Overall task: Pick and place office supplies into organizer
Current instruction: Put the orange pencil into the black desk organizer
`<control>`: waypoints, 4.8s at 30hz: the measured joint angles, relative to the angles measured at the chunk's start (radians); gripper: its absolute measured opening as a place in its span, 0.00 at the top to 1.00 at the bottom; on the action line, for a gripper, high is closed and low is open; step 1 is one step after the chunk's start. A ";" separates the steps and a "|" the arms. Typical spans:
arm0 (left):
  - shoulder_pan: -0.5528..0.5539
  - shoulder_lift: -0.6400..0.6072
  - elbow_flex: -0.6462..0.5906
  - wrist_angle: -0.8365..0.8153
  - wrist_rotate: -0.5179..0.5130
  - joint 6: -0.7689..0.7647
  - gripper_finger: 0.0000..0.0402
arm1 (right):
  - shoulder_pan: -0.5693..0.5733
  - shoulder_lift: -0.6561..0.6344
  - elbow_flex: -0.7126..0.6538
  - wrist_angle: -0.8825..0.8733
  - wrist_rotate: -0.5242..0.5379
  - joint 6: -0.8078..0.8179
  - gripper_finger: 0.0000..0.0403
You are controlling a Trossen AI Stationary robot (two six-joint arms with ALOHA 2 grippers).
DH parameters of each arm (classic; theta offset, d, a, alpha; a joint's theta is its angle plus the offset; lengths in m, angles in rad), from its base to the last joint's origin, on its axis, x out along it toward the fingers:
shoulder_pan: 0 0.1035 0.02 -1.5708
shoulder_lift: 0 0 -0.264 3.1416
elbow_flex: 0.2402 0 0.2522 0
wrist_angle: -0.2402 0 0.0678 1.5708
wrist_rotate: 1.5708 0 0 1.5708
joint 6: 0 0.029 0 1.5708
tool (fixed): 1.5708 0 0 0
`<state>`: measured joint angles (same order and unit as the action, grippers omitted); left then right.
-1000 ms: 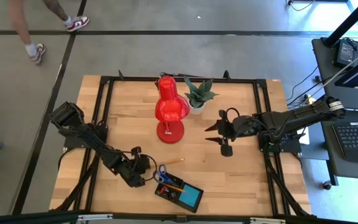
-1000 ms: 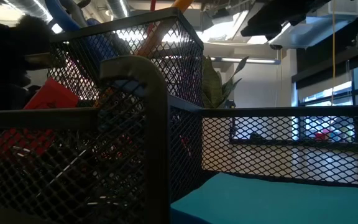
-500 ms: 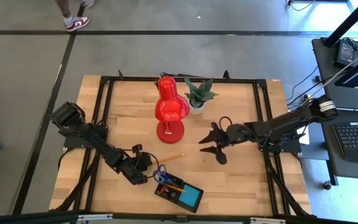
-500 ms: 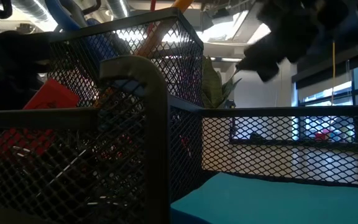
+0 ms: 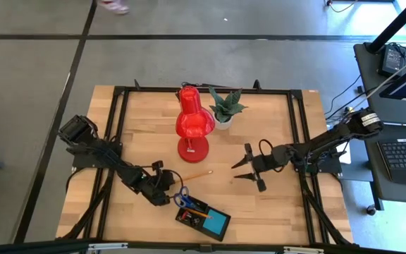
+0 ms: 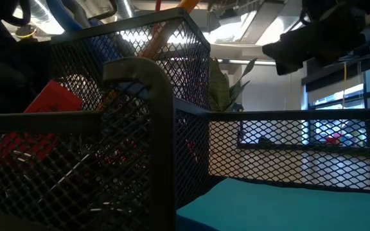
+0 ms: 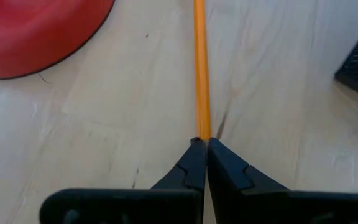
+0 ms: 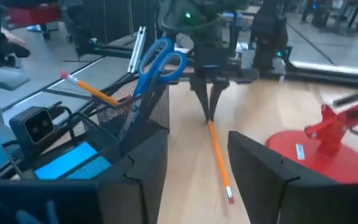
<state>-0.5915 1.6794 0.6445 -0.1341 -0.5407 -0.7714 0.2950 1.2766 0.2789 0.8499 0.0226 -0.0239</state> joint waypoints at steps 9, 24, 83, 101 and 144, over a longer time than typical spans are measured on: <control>0.010 0.000 0.000 0.003 0.005 -0.001 0.99 | 0.024 0.099 0.003 0.104 0.001 0.029 0.57; 0.011 0.001 0.000 0.006 0.010 0.000 0.99 | 0.004 0.463 0.145 0.163 0.234 0.099 0.57; 0.011 0.000 -0.001 0.010 0.027 -0.003 0.99 | -0.112 0.769 0.310 0.186 0.062 0.127 0.74; 0.009 0.001 -0.001 0.012 0.006 -0.026 0.99 | -0.111 0.769 0.308 0.181 0.031 0.113 0.94; -0.015 -0.476 -0.002 -0.342 0.080 0.025 0.69 | 0.199 0.253 1.227 -1.791 0.432 0.170 0.94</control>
<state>-0.6067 1.2030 0.6426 -0.4759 -0.4603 -0.7460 0.4939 1.5293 1.5055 -0.9414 0.4541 0.1461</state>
